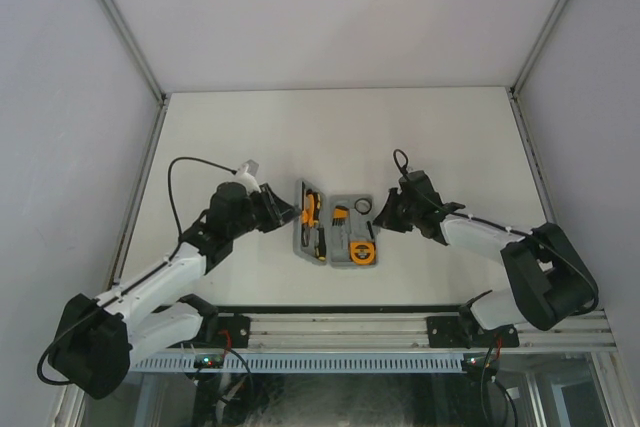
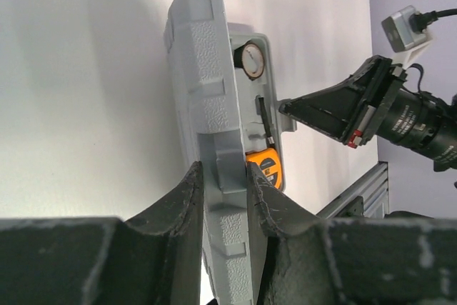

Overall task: Sort the tools into containers
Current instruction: Close the storage box at the center of the board.

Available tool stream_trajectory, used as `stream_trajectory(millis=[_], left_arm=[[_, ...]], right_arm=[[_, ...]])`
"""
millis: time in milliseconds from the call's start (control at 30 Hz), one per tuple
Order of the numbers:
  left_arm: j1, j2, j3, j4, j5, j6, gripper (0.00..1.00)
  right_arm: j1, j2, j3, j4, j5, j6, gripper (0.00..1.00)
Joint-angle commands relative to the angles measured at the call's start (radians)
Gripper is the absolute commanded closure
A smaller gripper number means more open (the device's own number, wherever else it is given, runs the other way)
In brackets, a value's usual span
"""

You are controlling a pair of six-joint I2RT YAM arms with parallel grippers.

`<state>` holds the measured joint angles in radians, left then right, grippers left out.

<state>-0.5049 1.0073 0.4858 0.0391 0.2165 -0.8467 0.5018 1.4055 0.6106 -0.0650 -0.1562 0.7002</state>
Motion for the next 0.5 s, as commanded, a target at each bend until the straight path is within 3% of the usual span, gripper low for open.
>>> stream_trajectory(millis=[0,467], left_arm=[[-0.038,-0.024,0.076,0.064,0.141,-0.022,0.71],[-0.039,-0.004,0.114,0.041,0.146,-0.012,0.70]], right_arm=[[0.055,0.041,0.014,0.064,-0.133,0.057,1.00],[0.061,0.049,0.014,0.084,-0.132,0.076,1.00]])
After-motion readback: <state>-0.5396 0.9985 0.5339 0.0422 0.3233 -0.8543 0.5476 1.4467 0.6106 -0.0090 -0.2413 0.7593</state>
